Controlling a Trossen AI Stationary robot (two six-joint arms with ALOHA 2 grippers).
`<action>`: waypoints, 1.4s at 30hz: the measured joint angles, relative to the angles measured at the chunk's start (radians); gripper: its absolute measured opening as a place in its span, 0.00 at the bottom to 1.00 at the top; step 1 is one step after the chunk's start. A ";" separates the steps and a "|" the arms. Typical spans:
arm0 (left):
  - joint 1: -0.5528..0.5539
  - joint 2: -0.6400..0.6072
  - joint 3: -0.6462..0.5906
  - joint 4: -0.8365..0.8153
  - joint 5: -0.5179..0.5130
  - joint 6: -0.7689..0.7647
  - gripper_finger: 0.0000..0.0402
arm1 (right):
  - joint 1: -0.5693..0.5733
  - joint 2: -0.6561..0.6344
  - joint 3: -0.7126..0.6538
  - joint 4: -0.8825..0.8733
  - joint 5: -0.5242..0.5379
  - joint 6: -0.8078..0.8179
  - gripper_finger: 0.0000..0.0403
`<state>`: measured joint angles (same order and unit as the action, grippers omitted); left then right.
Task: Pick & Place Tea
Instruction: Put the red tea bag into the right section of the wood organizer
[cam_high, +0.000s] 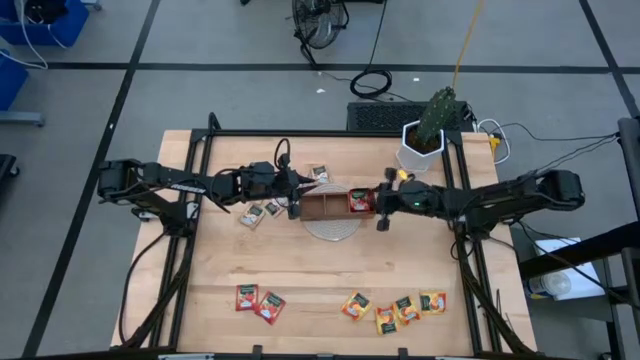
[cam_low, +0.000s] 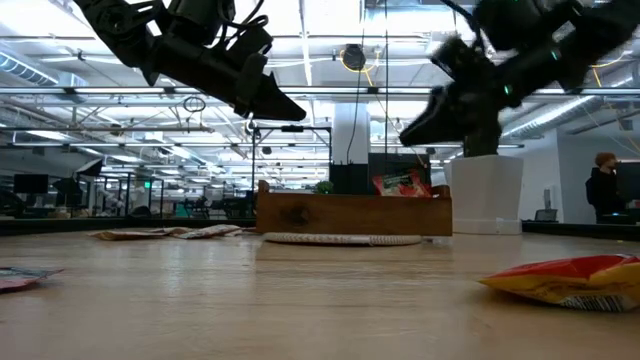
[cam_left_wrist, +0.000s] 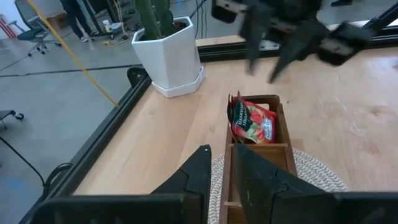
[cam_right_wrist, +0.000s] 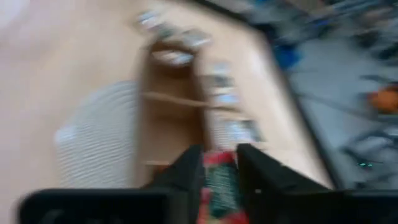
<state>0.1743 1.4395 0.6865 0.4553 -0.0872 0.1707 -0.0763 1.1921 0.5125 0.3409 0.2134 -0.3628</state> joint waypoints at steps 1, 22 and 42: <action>0.000 0.000 0.000 -0.002 0.000 0.001 0.18 | 0.008 0.007 0.066 -0.125 -0.036 -0.001 0.13; 0.000 0.000 0.001 -0.018 0.000 0.003 0.18 | -0.042 0.376 0.375 -0.600 -0.158 0.010 0.00; 0.000 0.000 0.001 -0.018 0.000 0.003 0.18 | -0.007 0.407 0.375 -0.599 0.124 0.000 0.00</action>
<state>0.1744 1.4391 0.6871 0.4372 -0.0872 0.1734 -0.0834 1.5987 0.8871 -0.2585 0.3371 -0.3624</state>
